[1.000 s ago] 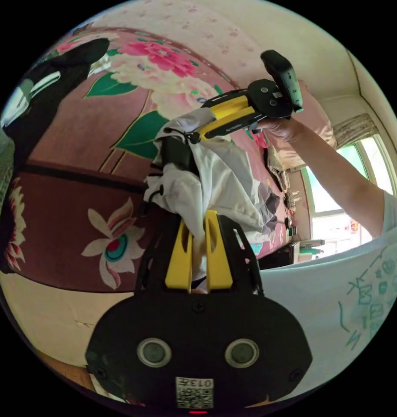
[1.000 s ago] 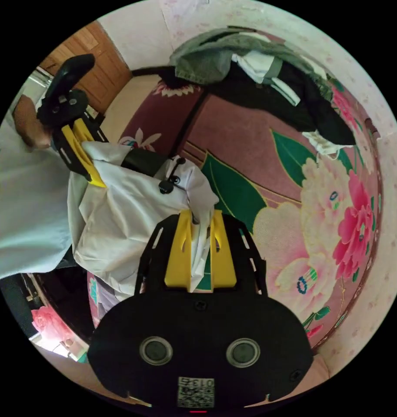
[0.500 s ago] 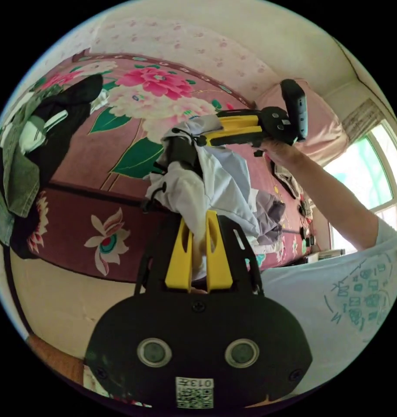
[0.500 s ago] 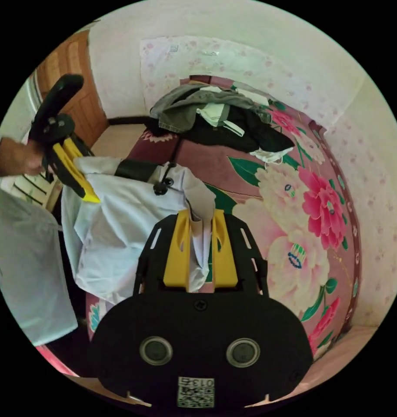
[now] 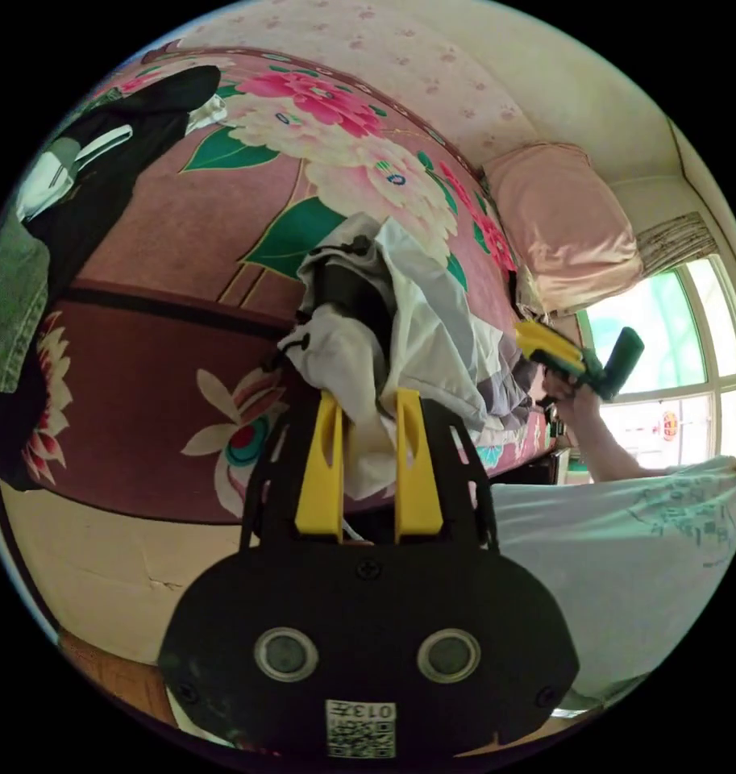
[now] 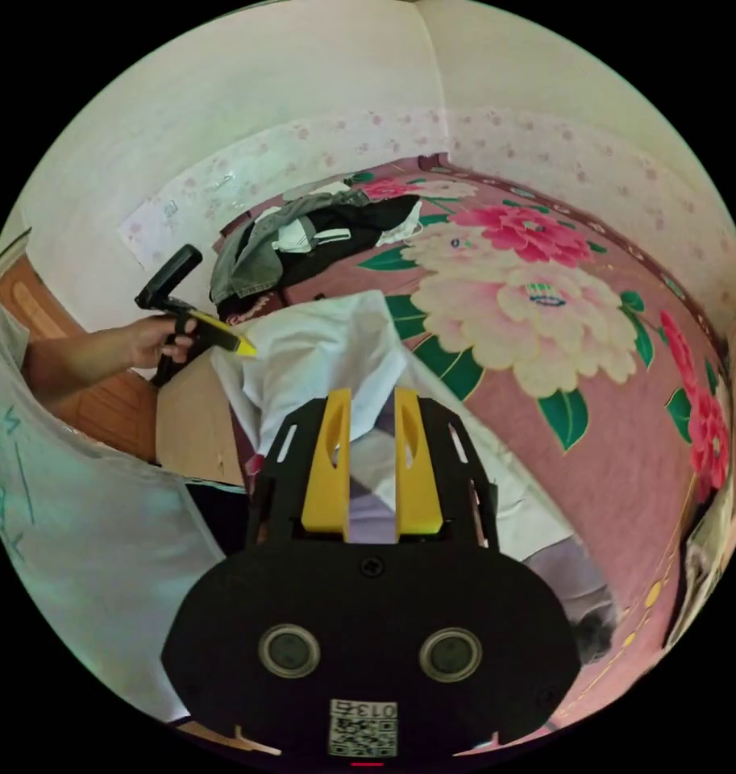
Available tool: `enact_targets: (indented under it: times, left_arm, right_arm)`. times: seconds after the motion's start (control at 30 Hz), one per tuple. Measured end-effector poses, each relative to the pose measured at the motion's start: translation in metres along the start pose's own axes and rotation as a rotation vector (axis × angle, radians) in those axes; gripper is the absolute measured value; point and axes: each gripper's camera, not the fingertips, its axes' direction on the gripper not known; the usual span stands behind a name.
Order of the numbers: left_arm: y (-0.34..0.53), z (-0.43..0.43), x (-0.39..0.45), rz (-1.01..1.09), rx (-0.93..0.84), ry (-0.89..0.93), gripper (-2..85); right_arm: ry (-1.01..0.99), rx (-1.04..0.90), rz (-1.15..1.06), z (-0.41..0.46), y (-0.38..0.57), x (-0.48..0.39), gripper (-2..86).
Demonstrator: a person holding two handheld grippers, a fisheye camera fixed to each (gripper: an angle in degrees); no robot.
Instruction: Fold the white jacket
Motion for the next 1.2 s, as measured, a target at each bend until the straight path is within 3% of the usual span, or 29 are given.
enact_targets:
  times: [0.23, 0.47, 0.6, 0.63, 0.7, 0.77, 0.97, 1.13, 1.2]
  left_arm:
    - [-0.065, -0.026, -0.027, 0.026, 0.068, 0.106, 17.1]
    - [-0.143, 0.046, -0.002, 0.106, -0.228, 0.113, 21.8]
    - [-0.154, 0.053, 0.036, 0.178, -0.311, -0.036, 13.2]
    - [-0.16, 0.06, 0.039, 0.124, -0.393, 0.003, 7.4]
    - [-0.164, 0.053, 0.045, 0.07, -0.342, 0.202, 4.6]
    - [-0.167, 0.031, 0.085, 0.099, -0.269, 0.333, 2.9]
    - [-0.161, 0.03, 0.26, 0.399, -0.273, 0.078, 0.6]
    - [-0.168, 0.074, 0.325, 0.22, -0.304, 0.124, 0.1]
    - [-0.176, 0.07, 0.339, 0.15, -0.258, 0.179, 0.1]
  right_arm:
    - [0.1, -0.002, 0.091, 0.003, 0.048, -0.055, 7.1]
    - [0.196, -0.154, 0.165, 0.038, 0.082, -0.04, 3.0]
    - [0.13, -0.169, 0.239, 0.047, 0.109, -0.018, 2.2]
    - [0.114, -0.173, 0.242, 0.046, 0.114, -0.013, 1.8]
    - [0.103, -0.184, 0.244, 0.042, 0.119, -0.006, 1.4]
    - [0.082, -0.198, 0.247, 0.032, 0.126, 0.004, 1.0]
    - [-0.005, -0.087, 0.373, -0.008, 0.165, 0.03, 0.5]
    - [-0.368, -0.038, 0.585, -0.024, 0.218, 0.086, 0.5]
    - [-0.367, 0.0, 0.558, -0.058, 0.234, 0.093, 0.4]
